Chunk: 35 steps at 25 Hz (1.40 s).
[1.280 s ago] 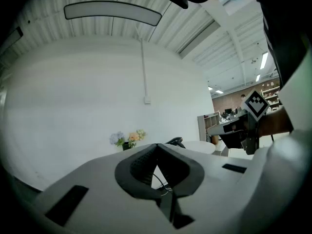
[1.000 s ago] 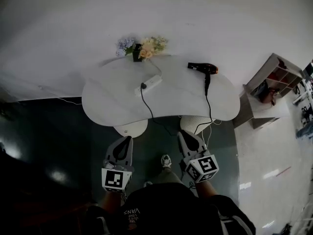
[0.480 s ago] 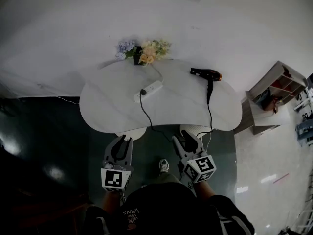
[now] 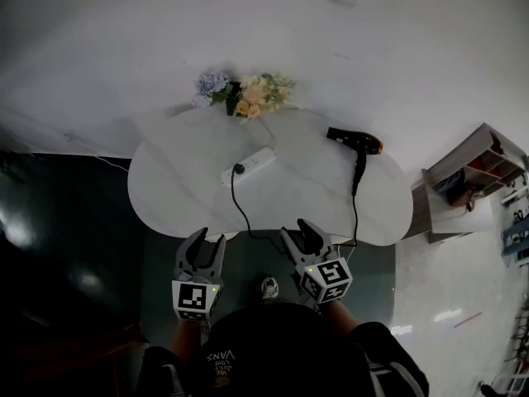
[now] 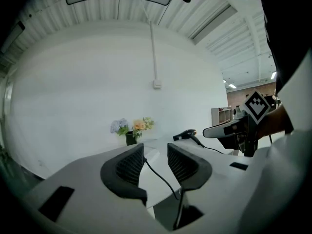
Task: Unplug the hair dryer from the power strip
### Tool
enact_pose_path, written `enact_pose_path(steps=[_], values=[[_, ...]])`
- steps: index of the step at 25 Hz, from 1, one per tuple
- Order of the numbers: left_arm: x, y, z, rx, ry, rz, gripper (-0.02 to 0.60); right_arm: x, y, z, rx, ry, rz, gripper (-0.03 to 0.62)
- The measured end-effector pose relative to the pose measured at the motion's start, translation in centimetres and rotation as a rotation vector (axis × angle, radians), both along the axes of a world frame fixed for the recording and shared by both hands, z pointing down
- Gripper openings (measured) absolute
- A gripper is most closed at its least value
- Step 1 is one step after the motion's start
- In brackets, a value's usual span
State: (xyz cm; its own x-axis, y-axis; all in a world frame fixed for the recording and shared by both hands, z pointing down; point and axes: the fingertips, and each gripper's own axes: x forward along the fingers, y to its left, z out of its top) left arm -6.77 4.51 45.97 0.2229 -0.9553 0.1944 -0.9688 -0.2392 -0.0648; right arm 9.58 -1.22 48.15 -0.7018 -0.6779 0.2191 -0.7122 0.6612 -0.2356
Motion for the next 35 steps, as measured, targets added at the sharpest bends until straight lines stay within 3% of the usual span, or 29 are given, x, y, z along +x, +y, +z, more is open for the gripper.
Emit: enact_pose_path(steps=[12,20,35], values=[[0.8,-5.6,3.1,-0.07,-0.028,-0.105,0.204,0.7,-7.0,2.9,-0.039,0.046,-0.122,0.195],[-1.0,-8.4,4.9,-0.105,-0.006,-0.137,0.238,-1.4,-9.2,5.1,-0.068,0.093,-0.166,0.196],[-5.7,-17.0,7.9,-0.154,-0.093,0.042,0.278,-7.0,-14.2,7.6,-0.098,0.139,-0.106,0.198]])
